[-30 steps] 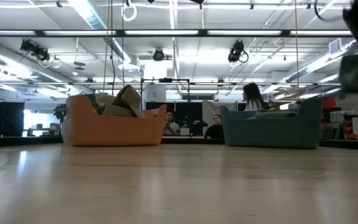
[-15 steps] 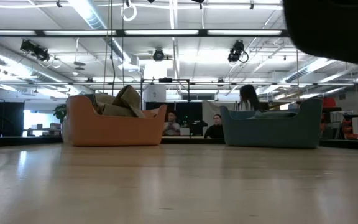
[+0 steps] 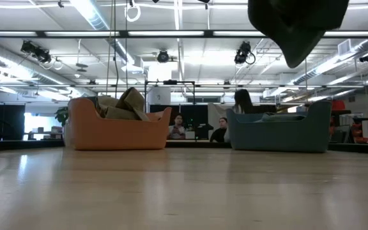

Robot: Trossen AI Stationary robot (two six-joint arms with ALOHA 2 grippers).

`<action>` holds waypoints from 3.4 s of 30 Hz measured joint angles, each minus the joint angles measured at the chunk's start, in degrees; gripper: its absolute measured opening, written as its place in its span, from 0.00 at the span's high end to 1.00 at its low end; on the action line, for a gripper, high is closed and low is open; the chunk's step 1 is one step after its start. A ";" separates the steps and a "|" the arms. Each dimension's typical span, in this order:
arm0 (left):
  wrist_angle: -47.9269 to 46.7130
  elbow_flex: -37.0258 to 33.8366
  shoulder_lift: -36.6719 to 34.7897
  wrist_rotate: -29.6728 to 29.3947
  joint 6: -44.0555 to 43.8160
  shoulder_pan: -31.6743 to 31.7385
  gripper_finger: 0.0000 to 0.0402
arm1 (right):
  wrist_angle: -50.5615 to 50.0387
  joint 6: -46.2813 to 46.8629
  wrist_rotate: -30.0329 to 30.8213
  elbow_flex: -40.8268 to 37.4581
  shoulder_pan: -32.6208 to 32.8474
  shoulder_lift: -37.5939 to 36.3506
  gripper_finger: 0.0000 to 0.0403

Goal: Pick & Place hat
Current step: Put the black cap into the dark blue bin

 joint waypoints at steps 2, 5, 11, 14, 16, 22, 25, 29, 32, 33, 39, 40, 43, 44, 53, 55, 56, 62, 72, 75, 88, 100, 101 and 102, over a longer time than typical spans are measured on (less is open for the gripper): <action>0.00 0.00 0.00 0.00 0.00 0.00 0.65 | -1.86 -4.75 -0.13 0.91 -2.53 0.00 0.98; 0.02 0.00 0.00 -0.02 -0.01 0.00 0.65 | -4.25 -11.93 -0.17 1.54 -6.93 0.00 0.98; 0.04 0.00 0.00 -0.04 -0.02 0.00 0.65 | -5.58 -27.86 -0.14 1.58 -16.48 0.00 0.98; 0.04 0.00 0.00 -0.08 -0.02 0.04 0.65 | -5.61 -36.11 -0.15 1.58 -21.12 0.00 0.98; 0.04 0.00 0.00 -0.09 -0.02 0.04 0.65 | -6.09 -43.81 -0.15 1.58 -24.24 0.02 0.98; 0.04 0.00 0.00 -0.09 -0.02 0.04 0.65 | -6.76 -69.46 -0.14 1.58 -33.36 0.02 0.98; 0.04 0.00 0.00 -0.07 -0.02 0.04 0.65 | -6.23 -76.17 -0.11 0.89 -37.21 -0.02 0.98; 0.04 0.00 0.00 -0.07 -0.02 0.04 0.65 | -6.13 -84.05 -0.17 -2.53 -41.82 0.05 0.98; 0.04 0.00 0.00 -0.07 0.00 0.04 0.65 | -3.15 -91.66 0.32 -7.24 -44.53 0.05 0.98; 0.02 0.00 0.00 -0.07 0.01 0.04 0.65 | -1.81 -93.49 0.91 -9.05 -45.28 0.09 0.98; 0.00 0.00 0.00 -0.09 -0.02 0.04 0.65 | 8.52 -98.84 2.29 -19.33 -47.98 0.07 0.98; 0.00 0.00 0.00 -0.07 -0.02 0.04 0.65 | 10.22 -99.96 2.23 -20.70 -48.21 0.07 0.98; -0.02 0.00 0.00 -0.08 0.01 0.04 0.65 | 14.36 -100.85 2.15 -24.69 -48.67 0.07 0.98; -0.02 0.00 0.00 -0.07 0.02 0.04 0.65 | 14.72 -100.37 1.86 -25.89 -48.72 0.07 0.98; -0.09 0.00 0.00 -0.08 0.04 0.05 0.65 | 14.94 -93.83 -0.66 -33.37 -48.74 -0.04 0.95; -0.11 0.00 0.00 -0.07 0.04 0.14 0.65 | 15.82 -90.75 -0.58 -34.18 -48.77 -0.04 0.91; -0.13 0.00 0.00 -0.07 0.02 0.16 0.65 | 15.95 -89.01 -0.67 -34.28 -48.75 -0.04 0.89; -0.15 0.00 0.00 -0.07 0.02 0.44 0.65 | 16.66 -83.03 -1.03 -34.37 -48.75 -0.02 0.81; -0.05 0.00 -0.37 -0.03 0.04 0.37 0.65 | 13.80 -76.54 7.79 -33.08 -46.54 -3.32 0.80; 0.26 0.00 -0.92 -0.04 0.03 0.37 0.65 | 11.85 -72.99 7.11 -31.06 -45.45 -5.67 0.80; 0.65 0.02 -3.21 -0.04 0.02 0.37 0.65 | 0.38 -70.73 0.27 -27.37 -44.55 -10.83 0.83; 0.70 0.04 -3.39 -0.04 -1.22 0.37 0.65 | 7.53 -35.35 -8.09 -28.73 -45.96 -10.80 0.95; 0.71 0.02 -3.39 -0.04 -1.54 0.37 0.65 | 8.43 -27.30 -10.92 -28.73 -46.02 -10.80 0.94; 0.70 0.02 -3.39 -0.03 -1.85 0.37 0.65 | 9.31 -19.95 -12.22 -28.73 -46.10 -10.80 0.94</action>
